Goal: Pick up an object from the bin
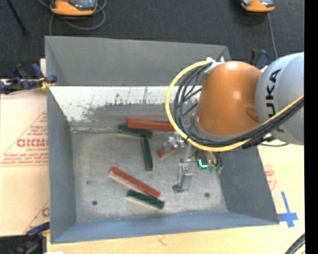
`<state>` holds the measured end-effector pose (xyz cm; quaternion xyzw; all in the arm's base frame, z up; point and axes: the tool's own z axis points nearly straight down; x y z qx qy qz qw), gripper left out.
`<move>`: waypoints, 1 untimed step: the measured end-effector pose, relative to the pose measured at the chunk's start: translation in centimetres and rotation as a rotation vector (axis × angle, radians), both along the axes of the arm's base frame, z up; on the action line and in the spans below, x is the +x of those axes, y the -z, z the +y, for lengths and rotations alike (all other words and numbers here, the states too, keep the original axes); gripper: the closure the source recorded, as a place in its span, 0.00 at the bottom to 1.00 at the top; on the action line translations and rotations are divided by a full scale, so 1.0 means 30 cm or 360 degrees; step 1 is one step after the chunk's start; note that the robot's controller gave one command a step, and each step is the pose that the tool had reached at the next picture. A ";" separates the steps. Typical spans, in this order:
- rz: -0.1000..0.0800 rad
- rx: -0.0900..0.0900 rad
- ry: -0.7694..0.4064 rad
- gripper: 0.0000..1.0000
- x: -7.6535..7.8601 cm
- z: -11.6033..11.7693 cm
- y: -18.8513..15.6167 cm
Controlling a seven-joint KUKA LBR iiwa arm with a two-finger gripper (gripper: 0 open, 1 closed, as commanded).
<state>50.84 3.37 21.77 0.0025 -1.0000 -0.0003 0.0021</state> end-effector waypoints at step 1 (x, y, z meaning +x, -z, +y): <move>0.0000 0.0001 0.0163 0.00 0.041 0.177 0.504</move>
Offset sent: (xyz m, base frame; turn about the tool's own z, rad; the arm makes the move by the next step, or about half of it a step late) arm 0.0132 0.0518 -0.1477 0.1062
